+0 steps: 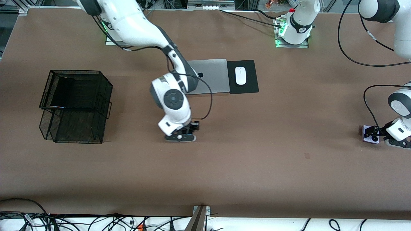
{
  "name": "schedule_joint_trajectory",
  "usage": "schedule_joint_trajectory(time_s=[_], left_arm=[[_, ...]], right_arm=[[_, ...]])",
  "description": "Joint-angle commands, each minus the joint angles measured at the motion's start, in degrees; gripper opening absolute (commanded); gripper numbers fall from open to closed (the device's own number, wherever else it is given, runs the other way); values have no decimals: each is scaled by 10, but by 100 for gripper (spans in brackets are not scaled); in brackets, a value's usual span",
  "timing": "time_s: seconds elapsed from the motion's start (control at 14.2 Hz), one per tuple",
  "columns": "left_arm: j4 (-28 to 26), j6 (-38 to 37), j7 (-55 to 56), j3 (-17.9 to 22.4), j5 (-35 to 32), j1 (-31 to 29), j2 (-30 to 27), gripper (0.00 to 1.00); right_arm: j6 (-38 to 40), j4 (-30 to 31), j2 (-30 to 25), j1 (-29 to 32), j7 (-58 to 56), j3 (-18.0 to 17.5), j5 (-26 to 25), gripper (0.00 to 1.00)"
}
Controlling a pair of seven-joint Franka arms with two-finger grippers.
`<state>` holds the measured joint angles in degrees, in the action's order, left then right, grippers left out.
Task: Place phones with both arms
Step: 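Carry the flip phone into the basket while the left gripper grasps the white phone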
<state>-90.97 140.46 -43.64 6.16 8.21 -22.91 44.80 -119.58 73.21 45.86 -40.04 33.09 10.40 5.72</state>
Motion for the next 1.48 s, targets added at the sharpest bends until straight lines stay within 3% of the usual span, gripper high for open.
schedule_joint_trajectory(time_s=[0.0, 0.14, 0.28, 0.49, 0.77, 1.06, 1.2, 1.41], left_arm=[[14, -2, 4, -2, 15, -1, 5, 100], [14, 7, 5, -3, 15, 0, 6, 100], [13, 19, 7, -3, 15, -1, 11, 100], [8, 19, 18, -4, 15, 1, 11, 100], [4, 19, 27, -4, 15, 4, 11, 100], [3, 19, 26, -4, 15, 3, 11, 100], [1, 19, 26, -6, 15, 3, 12, 100], [-1, 19, 27, -8, 15, 4, 14, 100]], right_arm=[[112, 18, -77, 14, -27, 27, 0, 10], [200, 28, -118, 13, -77, 63, -1, 10], [238, 87, -180, 13, -128, 101, -4, 10], [218, 226, -271, 13, -206, 161, -10, 10], [204, 337, -341, 13, -232, 205, -49, 8], [167, 414, -372, 13, -285, 258, -76, 8], [153, 435, -379, 13, -323, 295, -76, 8], [140, 450, -386, 13, -334, 320, -76, 8]])
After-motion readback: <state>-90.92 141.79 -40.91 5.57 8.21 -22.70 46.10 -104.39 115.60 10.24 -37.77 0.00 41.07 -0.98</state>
